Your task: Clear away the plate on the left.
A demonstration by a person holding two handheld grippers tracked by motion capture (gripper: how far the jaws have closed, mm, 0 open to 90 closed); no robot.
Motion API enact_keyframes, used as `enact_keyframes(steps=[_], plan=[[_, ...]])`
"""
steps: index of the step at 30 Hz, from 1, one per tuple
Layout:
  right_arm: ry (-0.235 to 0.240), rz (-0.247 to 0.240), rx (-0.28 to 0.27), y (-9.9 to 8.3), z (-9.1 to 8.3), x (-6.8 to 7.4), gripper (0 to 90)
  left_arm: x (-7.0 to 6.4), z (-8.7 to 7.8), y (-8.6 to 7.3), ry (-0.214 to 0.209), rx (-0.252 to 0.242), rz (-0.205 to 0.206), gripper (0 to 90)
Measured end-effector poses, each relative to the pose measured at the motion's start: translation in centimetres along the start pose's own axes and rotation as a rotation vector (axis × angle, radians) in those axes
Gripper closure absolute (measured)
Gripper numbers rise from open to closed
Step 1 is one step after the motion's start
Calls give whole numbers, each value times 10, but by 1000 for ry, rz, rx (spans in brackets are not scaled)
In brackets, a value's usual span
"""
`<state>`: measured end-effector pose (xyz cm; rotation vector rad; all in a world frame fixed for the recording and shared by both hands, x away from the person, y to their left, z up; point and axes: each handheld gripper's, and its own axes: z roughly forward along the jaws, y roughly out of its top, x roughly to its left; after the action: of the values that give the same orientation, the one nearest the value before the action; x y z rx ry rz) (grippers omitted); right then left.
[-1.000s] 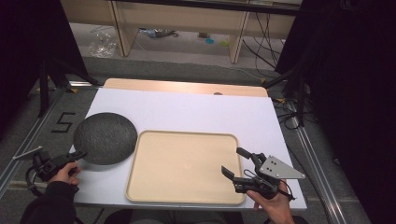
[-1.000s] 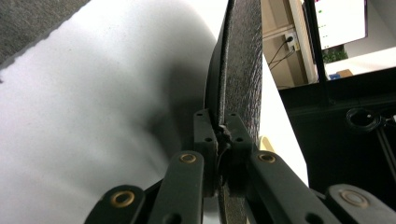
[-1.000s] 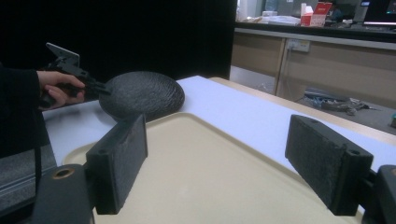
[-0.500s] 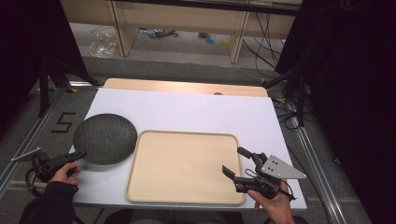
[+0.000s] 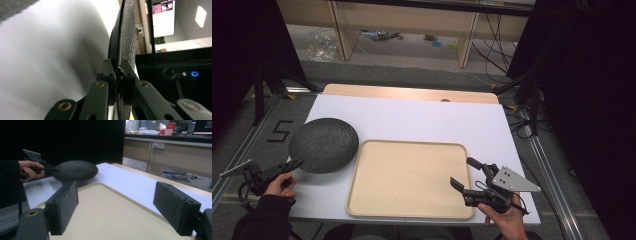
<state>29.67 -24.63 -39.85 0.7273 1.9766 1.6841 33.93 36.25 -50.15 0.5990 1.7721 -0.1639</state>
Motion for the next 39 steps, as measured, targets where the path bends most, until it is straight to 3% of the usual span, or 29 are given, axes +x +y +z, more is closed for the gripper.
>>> enact_keyframes(steps=[8,11,17,18,20,21,31,32,35,36,39], plan=[[11,29,17,0,-1,2,210,-8,4,-8,-61,63,4,854],[-4,-2,1,0,-1,-1,209,-10,7,-12,-84,91,9,853],[-6,-6,1,1,-1,-1,208,-15,9,-18,-82,129,42,842],[-6,-3,-7,0,0,-1,207,-17,11,-22,-106,149,47,837],[-7,-5,-1,0,-1,-1,207,-19,13,-24,-84,157,56,837],[-4,-5,-6,0,0,-1,207,-19,15,-25,-119,171,52,837],[-2,-1,4,1,-1,-2,205,-32,33,-52,-153,291,74,840],[-7,-3,-2,0,-1,-1,205,-33,35,-55,-171,305,75,839],[-1,-2,2,1,-2,-1,206,-35,41,-65,-161,334,72,840],[1,7,10,1,-2,-1,205,-36,44,-69,-157,361,84,837],[-5,0,-9,1,-2,-2,205,-38,47,-73,-146,376,99,837]])
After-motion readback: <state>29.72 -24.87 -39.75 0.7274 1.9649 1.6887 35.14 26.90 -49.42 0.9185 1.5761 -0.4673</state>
